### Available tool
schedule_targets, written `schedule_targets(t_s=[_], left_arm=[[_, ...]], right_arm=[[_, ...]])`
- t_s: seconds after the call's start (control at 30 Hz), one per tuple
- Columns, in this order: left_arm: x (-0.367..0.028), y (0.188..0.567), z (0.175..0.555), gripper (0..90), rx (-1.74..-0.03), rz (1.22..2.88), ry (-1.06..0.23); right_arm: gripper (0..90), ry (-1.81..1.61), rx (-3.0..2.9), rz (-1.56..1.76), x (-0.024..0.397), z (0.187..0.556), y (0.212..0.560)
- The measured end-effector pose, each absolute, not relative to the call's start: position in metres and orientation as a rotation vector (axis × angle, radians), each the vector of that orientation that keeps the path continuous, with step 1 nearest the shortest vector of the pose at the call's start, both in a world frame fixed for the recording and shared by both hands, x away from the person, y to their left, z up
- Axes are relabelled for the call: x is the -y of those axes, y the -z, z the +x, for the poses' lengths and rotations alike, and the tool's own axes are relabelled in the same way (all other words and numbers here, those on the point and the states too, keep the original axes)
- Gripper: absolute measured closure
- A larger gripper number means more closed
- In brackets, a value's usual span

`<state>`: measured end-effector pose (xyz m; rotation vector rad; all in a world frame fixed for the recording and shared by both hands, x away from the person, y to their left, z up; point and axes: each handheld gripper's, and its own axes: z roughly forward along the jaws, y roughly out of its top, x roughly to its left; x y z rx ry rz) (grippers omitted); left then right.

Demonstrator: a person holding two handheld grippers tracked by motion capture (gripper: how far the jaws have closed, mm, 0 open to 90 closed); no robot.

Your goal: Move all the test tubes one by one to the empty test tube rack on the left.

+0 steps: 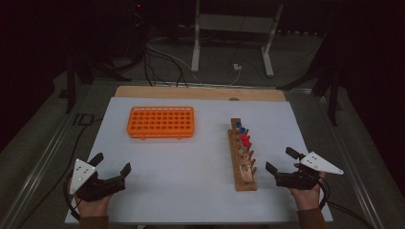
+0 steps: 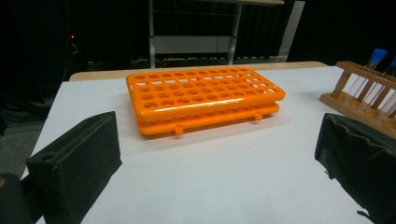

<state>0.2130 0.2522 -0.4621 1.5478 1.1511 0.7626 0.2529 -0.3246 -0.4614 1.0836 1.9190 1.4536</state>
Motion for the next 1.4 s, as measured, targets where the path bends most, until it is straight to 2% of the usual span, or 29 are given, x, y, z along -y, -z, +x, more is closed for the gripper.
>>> schedule_targets(t_s=[0.33, 0.43, 0.73, 0.93, 1.07, 1.17, 1.4], left_arm=[[-0.25, 0.465, 0.212, 0.7, -1.162, 1.558, -0.756], [-0.249, 0.465, 0.212, 0.7, -1.162, 1.559, -0.756], [-0.25, 0.466, 0.212, 0.7, -1.168, 1.551, -0.754], [-0.248, 0.466, 0.212, 0.7, -1.165, 1.561, -0.75], [-0.247, 0.466, 0.212, 0.7, -1.161, 1.566, -0.752], [-0.249, 0.466, 0.212, 0.7, -1.165, 1.561, -0.752], [-0.249, 0.467, 0.213, 0.7, -1.166, 1.561, -0.75]], right_arm=[[7.4, -1.371, -2.063, 0.997, 0.305, 0.255, 0.44], [11.8, -1.351, -2.102, 0.972, 0.297, 0.254, 0.437], [29.1, -1.356, -2.185, 0.941, 0.274, 0.247, 0.436], [51.9, -1.32, -2.255, 0.884, 0.261, 0.244, 0.442], [60.6, -1.291, -2.281, 0.892, 0.256, 0.248, 0.447], [65.2, -1.275, -2.292, 0.895, 0.255, 0.249, 0.45], [69.7, -1.255, -2.297, 0.91, 0.253, 0.252, 0.454]])
